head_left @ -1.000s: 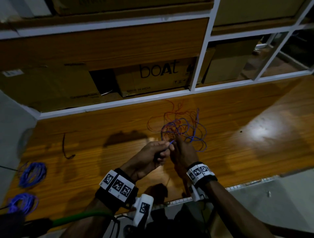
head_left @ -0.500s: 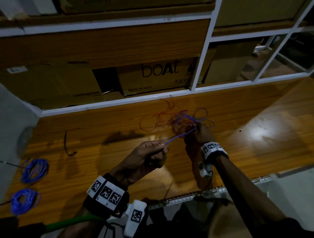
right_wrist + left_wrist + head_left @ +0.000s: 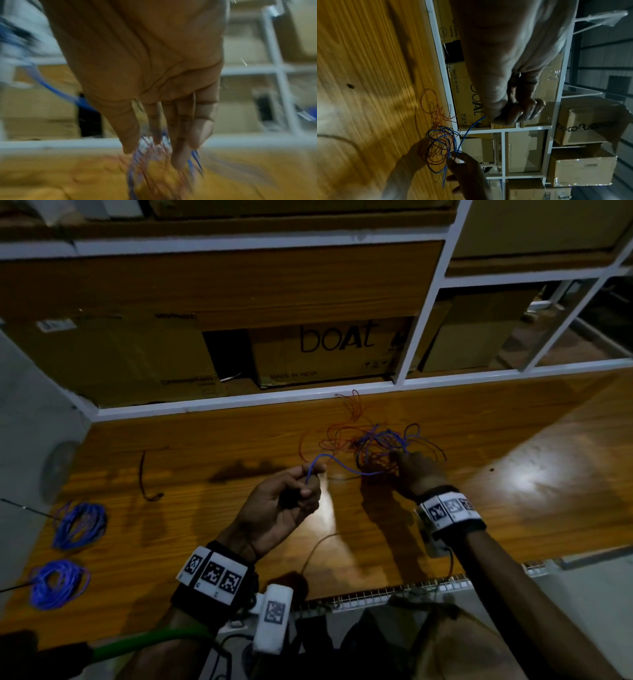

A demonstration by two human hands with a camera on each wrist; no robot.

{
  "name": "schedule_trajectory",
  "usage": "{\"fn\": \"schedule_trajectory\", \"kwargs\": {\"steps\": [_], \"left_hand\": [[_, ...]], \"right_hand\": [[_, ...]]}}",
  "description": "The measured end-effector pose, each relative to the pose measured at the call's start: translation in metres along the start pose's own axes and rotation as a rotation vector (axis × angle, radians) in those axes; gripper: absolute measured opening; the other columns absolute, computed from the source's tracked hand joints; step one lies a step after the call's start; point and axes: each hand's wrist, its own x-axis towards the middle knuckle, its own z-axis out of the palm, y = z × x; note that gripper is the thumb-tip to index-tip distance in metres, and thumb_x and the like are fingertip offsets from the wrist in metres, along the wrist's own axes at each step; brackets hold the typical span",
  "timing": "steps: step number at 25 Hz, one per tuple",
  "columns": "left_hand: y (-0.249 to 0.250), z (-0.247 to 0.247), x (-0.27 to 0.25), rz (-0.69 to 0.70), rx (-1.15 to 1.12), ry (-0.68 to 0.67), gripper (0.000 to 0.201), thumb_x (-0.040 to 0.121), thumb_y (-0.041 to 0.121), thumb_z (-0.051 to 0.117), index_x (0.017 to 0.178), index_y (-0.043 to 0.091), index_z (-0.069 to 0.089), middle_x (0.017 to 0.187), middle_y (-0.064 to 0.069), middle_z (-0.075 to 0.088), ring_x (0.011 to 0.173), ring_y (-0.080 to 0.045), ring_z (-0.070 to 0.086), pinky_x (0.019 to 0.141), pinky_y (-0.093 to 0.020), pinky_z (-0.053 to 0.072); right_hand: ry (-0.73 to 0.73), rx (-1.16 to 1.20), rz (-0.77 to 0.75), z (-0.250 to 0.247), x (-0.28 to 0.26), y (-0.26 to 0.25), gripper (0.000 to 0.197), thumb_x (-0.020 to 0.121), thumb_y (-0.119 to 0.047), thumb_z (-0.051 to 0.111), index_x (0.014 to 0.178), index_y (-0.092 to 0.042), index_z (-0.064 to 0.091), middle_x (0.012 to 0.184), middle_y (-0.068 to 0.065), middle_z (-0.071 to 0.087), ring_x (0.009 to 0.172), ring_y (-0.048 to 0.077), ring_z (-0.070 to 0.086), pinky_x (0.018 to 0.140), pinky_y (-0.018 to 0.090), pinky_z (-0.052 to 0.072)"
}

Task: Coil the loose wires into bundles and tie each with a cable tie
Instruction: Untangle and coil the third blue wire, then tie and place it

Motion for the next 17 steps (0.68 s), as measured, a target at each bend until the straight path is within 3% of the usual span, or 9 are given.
{"fn": "schedule_trajectory", "kwargs": {"steps": [3,6,8,10,12,15,17], "left_hand": [[-0.001,0.001,0.004,0.007,-0.076,-0.065,0.036,0.083,-0.003,0.047,0.118,-0.003,0.058,0.085,-0.011,0.059,0.070,-0.015,0.056,0.063,-0.023,0.049],[-0.005,0.003,0.008,0.020,-0.163,-0.094,0.033,0.083,-0.006,0.052,0.115,-0.001,0.060,0.107,-0.020,0.068,0.094,-0.024,0.070,0.080,-0.026,0.058],[-0.006,0.008,0.011,0.075,-0.185,-0.082,0.028,0.084,-0.009,0.053,0.110,0.001,0.060,0.109,-0.020,0.069,0.095,-0.024,0.070,0.079,-0.026,0.058],[-0.002,0.007,0.021,0.201,-0.102,0.016,0.024,0.088,-0.011,0.048,0.105,0.005,0.056,0.105,-0.016,0.072,0.092,-0.021,0.071,0.076,-0.024,0.057],[0.006,-0.005,0.036,0.366,0.040,0.153,0.025,0.095,-0.012,0.039,0.103,0.010,0.049,0.112,-0.014,0.072,0.103,-0.022,0.070,0.080,-0.024,0.056],[0.016,-0.032,0.054,0.554,0.275,0.310,0.024,0.102,-0.008,0.036,0.103,0.014,0.044,0.131,-0.015,0.064,0.123,-0.025,0.062,0.091,-0.027,0.051],[0.009,-0.038,0.059,0.566,0.410,0.372,0.022,0.102,-0.006,0.040,0.104,0.016,0.045,0.130,-0.013,0.064,0.120,-0.024,0.064,0.089,-0.027,0.051]], "right_hand": [[0.233,0.137,-0.237,0.004,-0.020,-0.017,0.036,0.095,-0.050,0.051,0.123,-0.031,0.062,0.116,0.006,0.068,0.102,0.031,0.066,0.076,0.041,0.055],[0.172,0.340,-0.397,0.022,-0.020,-0.030,0.040,0.091,-0.049,0.039,0.115,-0.033,0.067,0.113,0.003,0.069,0.102,0.026,0.065,0.080,0.043,0.051],[0.165,0.319,-0.386,0.030,-0.020,-0.039,0.042,0.090,-0.049,0.035,0.111,-0.031,0.067,0.110,0.003,0.067,0.101,0.027,0.064,0.079,0.046,0.051],[0.167,0.245,-0.332,0.039,-0.023,-0.045,0.050,0.089,-0.050,0.031,0.114,-0.025,0.067,0.115,0.007,0.065,0.106,0.033,0.062,0.080,0.047,0.051],[0.167,0.280,-0.318,0.053,-0.027,-0.042,0.054,0.088,-0.049,0.029,0.116,-0.020,0.065,0.120,0.011,0.063,0.107,0.037,0.061,0.080,0.046,0.051],[0.184,0.339,-0.427,0.063,-0.040,-0.045,0.048,0.085,-0.040,0.033,0.115,-0.020,0.065,0.116,0.006,0.062,0.101,0.028,0.061,0.079,0.038,0.047],[0.247,0.271,-0.476,0.062,-0.049,-0.051,0.042,0.090,-0.041,0.041,0.111,-0.014,0.066,0.109,0.007,0.064,0.096,0.026,0.060,0.085,0.039,0.048]]}}
